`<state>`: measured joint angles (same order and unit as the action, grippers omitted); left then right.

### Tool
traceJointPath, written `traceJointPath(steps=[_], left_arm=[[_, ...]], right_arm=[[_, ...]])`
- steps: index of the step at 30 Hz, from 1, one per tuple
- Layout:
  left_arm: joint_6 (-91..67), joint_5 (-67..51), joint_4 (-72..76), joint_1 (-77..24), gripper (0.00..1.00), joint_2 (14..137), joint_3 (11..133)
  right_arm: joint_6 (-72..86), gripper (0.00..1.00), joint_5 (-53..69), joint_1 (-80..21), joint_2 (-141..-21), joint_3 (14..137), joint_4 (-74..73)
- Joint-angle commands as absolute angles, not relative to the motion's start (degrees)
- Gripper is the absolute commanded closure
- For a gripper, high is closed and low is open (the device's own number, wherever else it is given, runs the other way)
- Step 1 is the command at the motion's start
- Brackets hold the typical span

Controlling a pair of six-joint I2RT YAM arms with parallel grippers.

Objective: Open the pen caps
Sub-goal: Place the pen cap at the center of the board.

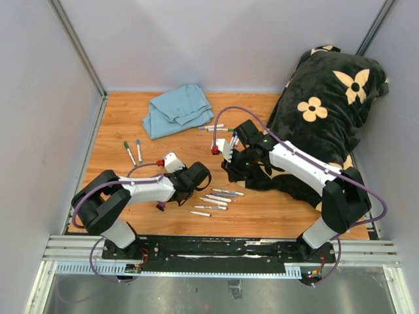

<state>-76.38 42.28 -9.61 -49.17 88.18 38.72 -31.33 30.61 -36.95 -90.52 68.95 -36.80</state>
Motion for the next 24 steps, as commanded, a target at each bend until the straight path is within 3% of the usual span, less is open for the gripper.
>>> traceJointPath(steps=[1,6,9,21,24], left_arm=[[-78.9,42.92,-13.59,-48.56,0.89,90.28,41.5],[-80.62,42.77,-17.11,-48.38,0.86,91.58,42.91],[-81.09,42.16,-18.43,-48.41,0.73,91.81,43.53],[-80.93,42.37,-20.47,-48.43,0.7,91.04,44.14],[-78.36,41.4,-20.46,-48.43,0.63,89.82,44.99]], right_arm=[[-31.55,0.68,32.05,-35.9,-88.68,68.82,-37.87],[-31.55,0.68,32.32,-35.69,-88.37,68.81,-37.82],[-31.56,0.68,32.45,-35.6,-88.33,68.81,-37.86],[-31.46,0.68,32.74,-35.42,-88.2,68.75,-37.87],[-31.46,0.68,32.82,-35.33,-88.24,68.79,-37.85]])
